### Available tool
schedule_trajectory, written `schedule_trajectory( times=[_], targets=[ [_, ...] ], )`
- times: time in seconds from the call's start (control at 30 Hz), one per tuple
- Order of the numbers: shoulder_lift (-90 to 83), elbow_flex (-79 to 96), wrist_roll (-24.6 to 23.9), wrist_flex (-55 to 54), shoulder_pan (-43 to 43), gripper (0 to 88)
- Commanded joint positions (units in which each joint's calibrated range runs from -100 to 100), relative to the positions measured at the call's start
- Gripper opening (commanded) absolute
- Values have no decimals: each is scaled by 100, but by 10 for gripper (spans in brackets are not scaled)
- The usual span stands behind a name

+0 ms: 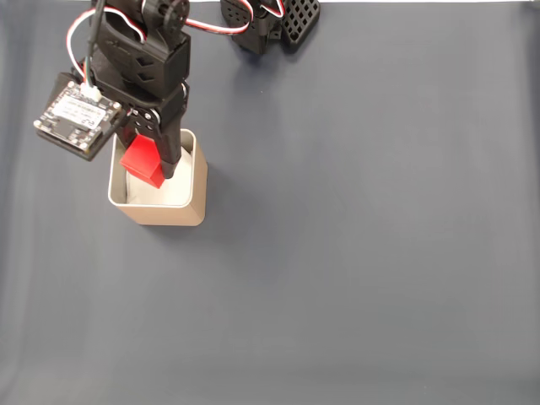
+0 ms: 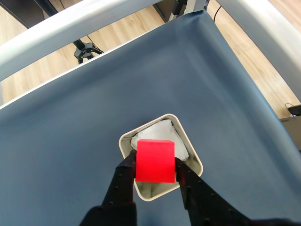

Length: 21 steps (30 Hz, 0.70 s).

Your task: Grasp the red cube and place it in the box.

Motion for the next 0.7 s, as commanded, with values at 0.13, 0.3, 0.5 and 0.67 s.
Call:
schedule_trajectory(
  times=[0.13, 0.3, 0.5, 0.67],
  targets=[
    [-174, -199, -103, -85, 100, 39],
    [-165, -163, -161, -60, 100, 158],
    [-148, -163, -269, -60, 100, 413],
    [-148, -154, -234, 5, 100, 576]
  ],
)
